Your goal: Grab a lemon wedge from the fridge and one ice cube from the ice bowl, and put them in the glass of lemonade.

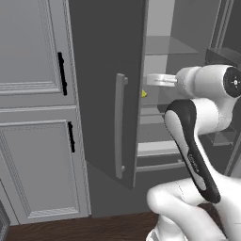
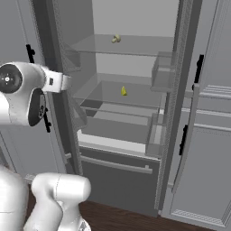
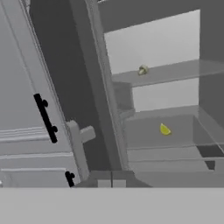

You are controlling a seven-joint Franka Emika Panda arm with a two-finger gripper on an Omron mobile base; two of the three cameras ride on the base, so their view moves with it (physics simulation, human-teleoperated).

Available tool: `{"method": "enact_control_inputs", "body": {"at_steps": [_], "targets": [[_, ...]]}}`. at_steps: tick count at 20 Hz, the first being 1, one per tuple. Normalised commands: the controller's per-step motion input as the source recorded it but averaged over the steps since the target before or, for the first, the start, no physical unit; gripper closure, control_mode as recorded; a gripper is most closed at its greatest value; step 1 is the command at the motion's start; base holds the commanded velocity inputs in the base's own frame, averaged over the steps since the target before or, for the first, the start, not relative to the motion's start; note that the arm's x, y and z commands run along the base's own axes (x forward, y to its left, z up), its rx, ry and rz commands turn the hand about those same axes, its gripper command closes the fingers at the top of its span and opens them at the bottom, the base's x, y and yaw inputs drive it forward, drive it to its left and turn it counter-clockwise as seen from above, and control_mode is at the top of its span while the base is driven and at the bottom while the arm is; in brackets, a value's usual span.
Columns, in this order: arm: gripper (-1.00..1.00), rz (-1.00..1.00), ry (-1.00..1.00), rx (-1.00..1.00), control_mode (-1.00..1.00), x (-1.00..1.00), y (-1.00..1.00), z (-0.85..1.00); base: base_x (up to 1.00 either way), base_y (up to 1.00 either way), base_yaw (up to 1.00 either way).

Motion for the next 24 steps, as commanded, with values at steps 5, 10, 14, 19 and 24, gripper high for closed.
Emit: {"method": "enact_control_inputs", "body": {"at_steps": [5,10,14,19,24], "targets": [[1.0,-0.01,0.19,0.63,-1.0,0.92,-0.88,-0.21,0.0,0.0,0.0],[1.0,0.11,0.46,0.57,-1.0,0.85,-0.33,-0.32,0.0,0.0,0.0],[-1.0,0.18,0.09,0.28,-1.0,0.18,0.0,-0.51,0.0,0.0,0.0],[-1.0,0.03,0.12,0.11,-1.0,0.69,0.23,-0.79,0.0,0.0,0.0],[-1.0,0.03,0.07,0.09,-1.0,1.0,0.13,-0.84,0.0,0.0,0.0]]}}
